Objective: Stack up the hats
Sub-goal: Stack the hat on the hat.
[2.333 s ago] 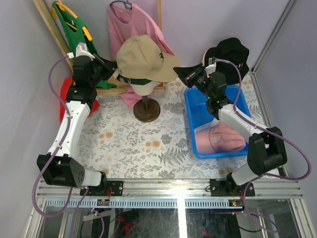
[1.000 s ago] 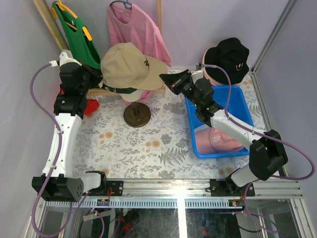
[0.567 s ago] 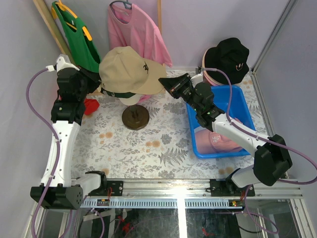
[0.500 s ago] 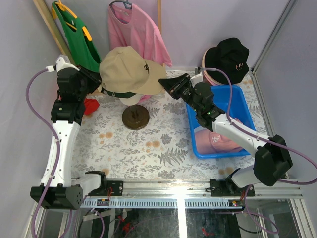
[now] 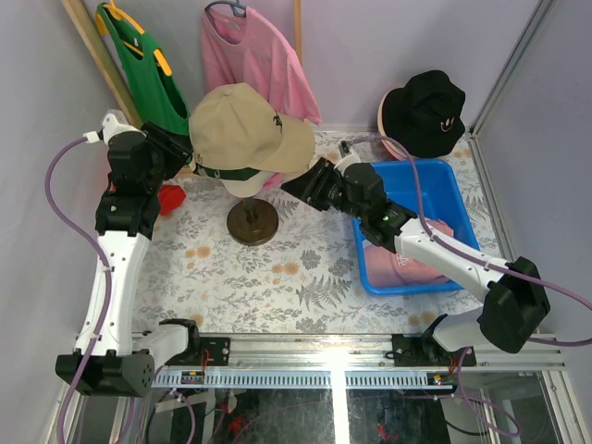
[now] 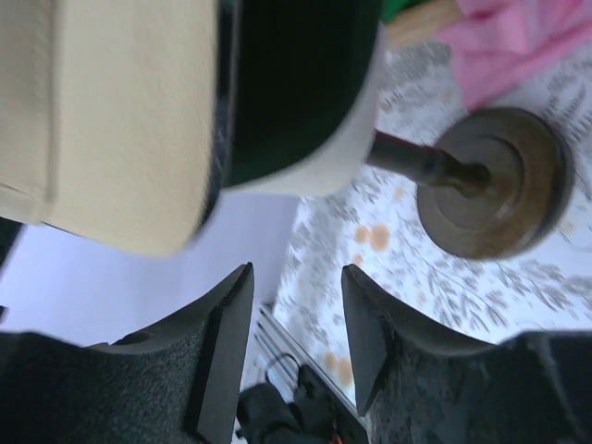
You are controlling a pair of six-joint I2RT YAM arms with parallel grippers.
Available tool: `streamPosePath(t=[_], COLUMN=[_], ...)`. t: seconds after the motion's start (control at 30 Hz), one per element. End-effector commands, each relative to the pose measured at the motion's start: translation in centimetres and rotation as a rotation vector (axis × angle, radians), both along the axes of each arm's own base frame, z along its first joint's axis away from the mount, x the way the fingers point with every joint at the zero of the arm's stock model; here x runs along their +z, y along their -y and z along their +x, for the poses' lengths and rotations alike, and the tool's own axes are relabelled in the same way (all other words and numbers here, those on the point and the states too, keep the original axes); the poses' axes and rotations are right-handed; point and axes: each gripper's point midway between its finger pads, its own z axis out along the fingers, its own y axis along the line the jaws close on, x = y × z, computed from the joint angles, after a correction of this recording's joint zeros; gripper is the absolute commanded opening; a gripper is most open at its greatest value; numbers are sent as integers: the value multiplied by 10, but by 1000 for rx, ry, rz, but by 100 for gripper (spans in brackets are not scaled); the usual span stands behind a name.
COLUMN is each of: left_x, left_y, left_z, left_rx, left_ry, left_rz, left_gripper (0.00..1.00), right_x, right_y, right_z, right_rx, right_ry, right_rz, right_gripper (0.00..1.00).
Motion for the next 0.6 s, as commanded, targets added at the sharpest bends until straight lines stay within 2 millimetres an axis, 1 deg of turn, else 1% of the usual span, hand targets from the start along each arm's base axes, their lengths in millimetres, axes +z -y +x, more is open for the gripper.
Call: streamPosePath(t=[0.0,0.13,0.27,0.43,0.57], left_x=[7,14,19,24,28], left_y=[5,0,-8,-22,-28], left_z=[-4,-6,-9,-16,-20], left_rx=[-8,18,58,134,167], left_ry=[24,46,57,77,96], left_rz=[-20,-24,-18,-11,-15], left_gripper=[49,53,58,67,73], right_x=[-16,-5,-3,-11,-17], right_y=[3,18,40,77,108], right_z=[-16,-17,-22,-24,-26], right_rx=[57,32,-11,-93,-166], right_ry=[-21,9,33,48,53], right_rz=[-104,-113,-172,-272,-346], right_gripper=[50,51,52,53,54])
